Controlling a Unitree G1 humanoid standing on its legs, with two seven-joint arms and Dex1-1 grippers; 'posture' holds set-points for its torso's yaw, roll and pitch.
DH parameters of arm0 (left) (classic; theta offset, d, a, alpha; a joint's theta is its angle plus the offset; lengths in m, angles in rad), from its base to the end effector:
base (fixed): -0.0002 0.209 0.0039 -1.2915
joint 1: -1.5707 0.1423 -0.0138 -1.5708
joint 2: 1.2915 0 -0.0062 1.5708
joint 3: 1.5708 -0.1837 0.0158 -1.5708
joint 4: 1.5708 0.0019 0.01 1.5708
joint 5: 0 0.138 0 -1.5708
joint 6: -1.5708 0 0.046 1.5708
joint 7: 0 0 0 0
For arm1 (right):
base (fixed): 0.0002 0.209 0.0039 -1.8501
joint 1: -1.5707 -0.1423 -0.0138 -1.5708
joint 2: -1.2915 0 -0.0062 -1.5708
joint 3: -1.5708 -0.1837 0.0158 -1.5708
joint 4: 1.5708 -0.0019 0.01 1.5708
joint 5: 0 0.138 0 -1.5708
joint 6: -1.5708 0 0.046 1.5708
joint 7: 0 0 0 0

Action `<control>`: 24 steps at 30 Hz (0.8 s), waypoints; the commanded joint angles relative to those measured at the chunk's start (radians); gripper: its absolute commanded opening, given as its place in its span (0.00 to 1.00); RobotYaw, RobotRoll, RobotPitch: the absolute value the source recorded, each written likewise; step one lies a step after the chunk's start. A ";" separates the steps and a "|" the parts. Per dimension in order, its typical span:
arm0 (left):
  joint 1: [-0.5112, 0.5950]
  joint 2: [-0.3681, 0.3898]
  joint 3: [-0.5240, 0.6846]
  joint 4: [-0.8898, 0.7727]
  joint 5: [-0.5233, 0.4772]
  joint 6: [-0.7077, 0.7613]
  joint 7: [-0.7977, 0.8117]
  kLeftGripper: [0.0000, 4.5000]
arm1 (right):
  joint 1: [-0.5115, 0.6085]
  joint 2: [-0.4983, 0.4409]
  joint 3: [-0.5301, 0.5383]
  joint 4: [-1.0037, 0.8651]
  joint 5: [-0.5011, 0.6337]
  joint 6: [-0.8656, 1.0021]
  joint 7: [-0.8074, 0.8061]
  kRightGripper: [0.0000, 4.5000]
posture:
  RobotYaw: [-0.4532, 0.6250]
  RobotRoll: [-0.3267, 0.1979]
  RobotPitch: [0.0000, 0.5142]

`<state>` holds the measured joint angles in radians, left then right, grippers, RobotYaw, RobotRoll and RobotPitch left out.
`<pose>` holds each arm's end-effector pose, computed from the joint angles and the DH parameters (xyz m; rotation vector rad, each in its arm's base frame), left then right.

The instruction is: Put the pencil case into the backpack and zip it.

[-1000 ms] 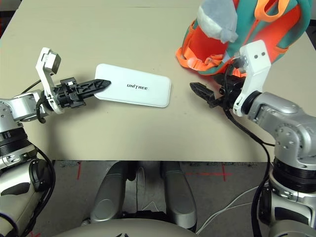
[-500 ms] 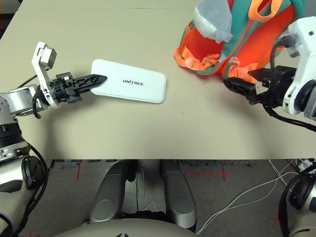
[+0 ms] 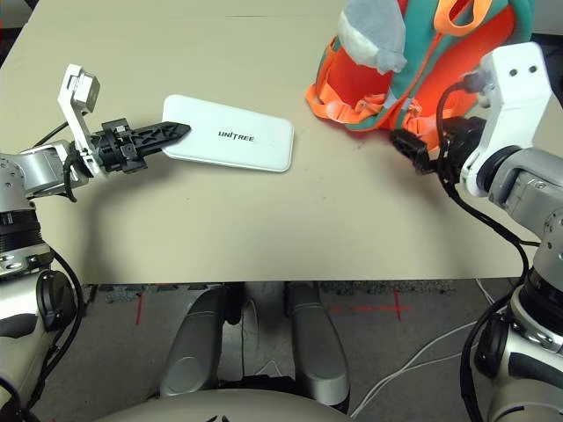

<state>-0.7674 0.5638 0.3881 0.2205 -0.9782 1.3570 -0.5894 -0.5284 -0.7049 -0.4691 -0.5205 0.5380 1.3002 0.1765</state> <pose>0.2853 0.2521 0.2091 -0.6423 0.3925 -0.9020 0.2058 -0.2603 0.2564 -0.1469 0.1020 0.0501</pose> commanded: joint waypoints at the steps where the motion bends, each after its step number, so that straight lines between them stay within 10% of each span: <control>1: 0.015 0.023 0.005 0.009 0.042 -0.023 0.029 0.28 | -0.005 0.016 0.026 0.018 -0.065 -0.058 -0.047 1.00 | 0.31 0.62 0.63; 11: 0.013 0.021 0.003 0.014 0.049 -0.029 0.034 0.28 | -0.025 0.121 0.109 0.047 -0.128 -0.183 -0.076 1.00 | 0.32 0.62 0.63; 24: 0.022 0.043 0.003 0.023 0.054 -0.027 0.025 0.28 | -0.107 0.137 -0.043 -0.031 0.015 0.058 -0.021 1.00 | 0.30 0.62 0.61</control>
<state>-0.7669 0.5767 0.3894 0.2208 -0.9733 1.3493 -0.5895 -0.6201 -0.5654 -0.4748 -0.5014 0.5264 1.3200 0.1495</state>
